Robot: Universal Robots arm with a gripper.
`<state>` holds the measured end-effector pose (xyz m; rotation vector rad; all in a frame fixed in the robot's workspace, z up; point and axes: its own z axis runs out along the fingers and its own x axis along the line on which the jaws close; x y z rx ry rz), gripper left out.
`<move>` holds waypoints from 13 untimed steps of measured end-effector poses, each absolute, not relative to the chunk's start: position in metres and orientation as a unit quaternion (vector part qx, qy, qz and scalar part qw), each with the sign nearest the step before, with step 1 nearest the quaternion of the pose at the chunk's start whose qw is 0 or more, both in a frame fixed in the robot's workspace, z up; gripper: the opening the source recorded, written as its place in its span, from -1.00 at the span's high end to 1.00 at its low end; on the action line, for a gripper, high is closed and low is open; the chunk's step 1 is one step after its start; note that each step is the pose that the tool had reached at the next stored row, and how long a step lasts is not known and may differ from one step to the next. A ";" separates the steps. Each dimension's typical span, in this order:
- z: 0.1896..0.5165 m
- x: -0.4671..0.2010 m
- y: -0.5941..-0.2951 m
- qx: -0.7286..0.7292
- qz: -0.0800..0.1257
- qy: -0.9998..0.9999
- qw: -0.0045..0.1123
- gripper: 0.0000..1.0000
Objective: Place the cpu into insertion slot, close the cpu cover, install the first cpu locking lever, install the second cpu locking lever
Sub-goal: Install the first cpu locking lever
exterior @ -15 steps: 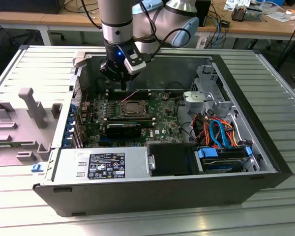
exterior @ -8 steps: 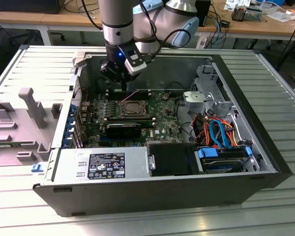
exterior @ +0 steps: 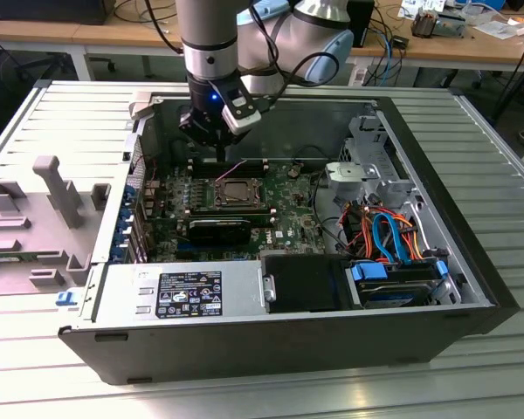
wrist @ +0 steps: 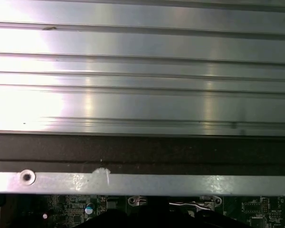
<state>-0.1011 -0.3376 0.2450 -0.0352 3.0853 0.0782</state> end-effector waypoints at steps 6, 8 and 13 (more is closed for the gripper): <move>0.244 -0.100 -0.338 -0.011 0.025 0.999 0.028 0.79; 0.243 -0.099 -0.338 -0.011 0.025 0.999 0.028 0.79; 0.242 -0.098 -0.338 -0.011 0.025 0.999 0.028 0.79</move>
